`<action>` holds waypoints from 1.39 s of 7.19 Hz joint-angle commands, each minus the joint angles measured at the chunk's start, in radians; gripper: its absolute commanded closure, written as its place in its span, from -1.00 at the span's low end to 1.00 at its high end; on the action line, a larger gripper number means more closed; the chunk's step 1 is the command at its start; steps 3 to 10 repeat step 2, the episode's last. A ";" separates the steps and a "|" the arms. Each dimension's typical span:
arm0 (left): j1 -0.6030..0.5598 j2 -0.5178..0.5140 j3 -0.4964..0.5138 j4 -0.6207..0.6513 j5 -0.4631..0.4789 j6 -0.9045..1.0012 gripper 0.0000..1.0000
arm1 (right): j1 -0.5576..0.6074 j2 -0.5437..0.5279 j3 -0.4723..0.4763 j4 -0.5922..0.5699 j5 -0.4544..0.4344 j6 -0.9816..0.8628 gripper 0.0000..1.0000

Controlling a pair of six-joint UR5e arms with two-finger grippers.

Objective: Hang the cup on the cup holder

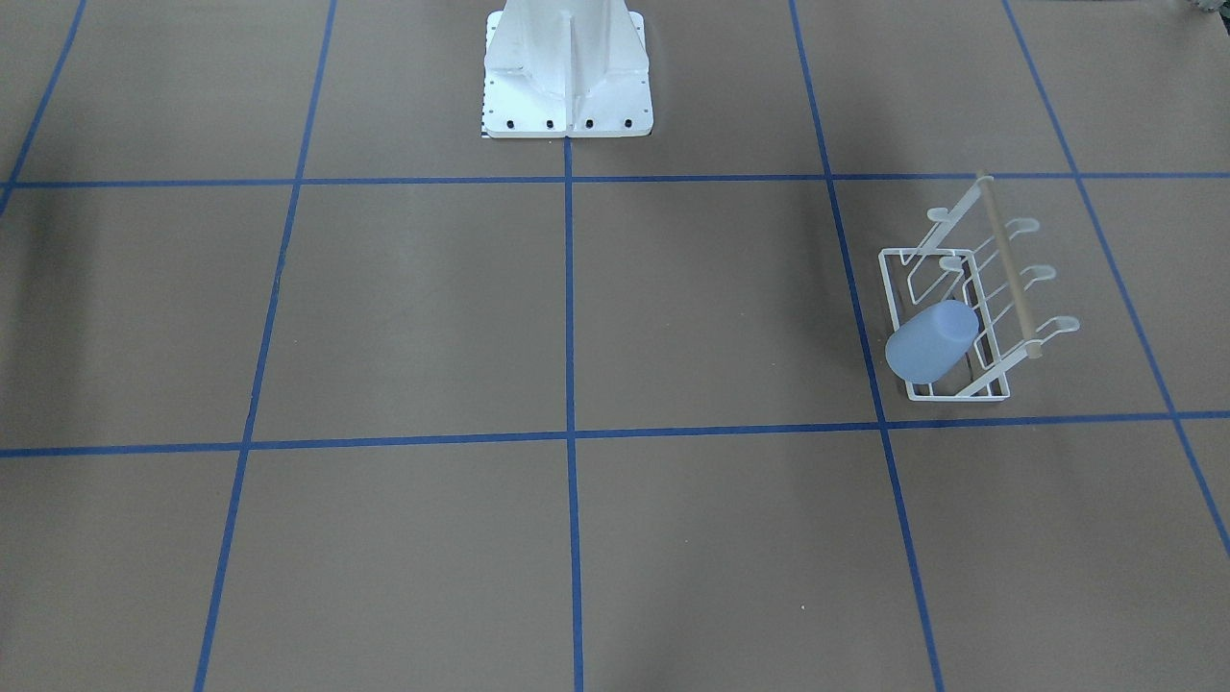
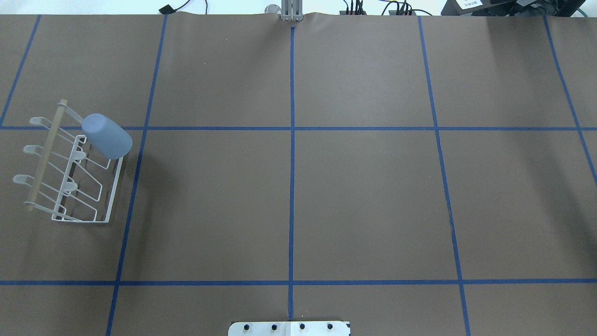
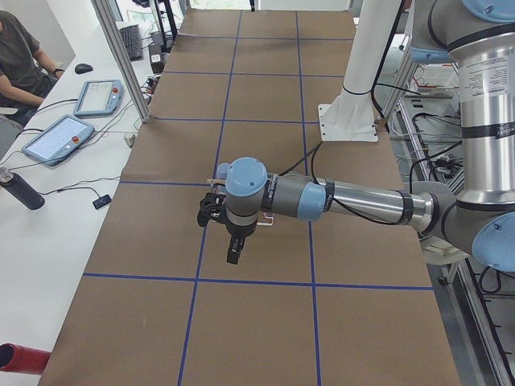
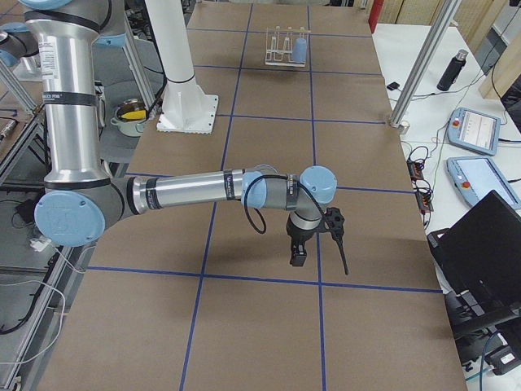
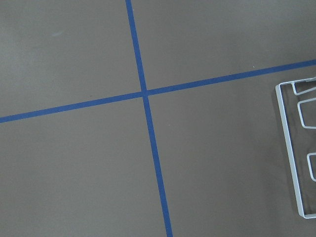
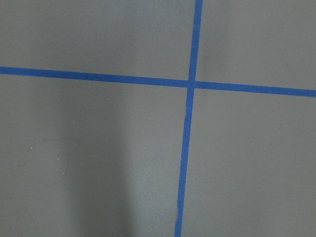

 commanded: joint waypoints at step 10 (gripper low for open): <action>0.001 -0.004 0.002 0.002 0.005 -0.001 -0.97 | -0.001 0.010 -0.014 0.001 0.001 0.004 -1.00</action>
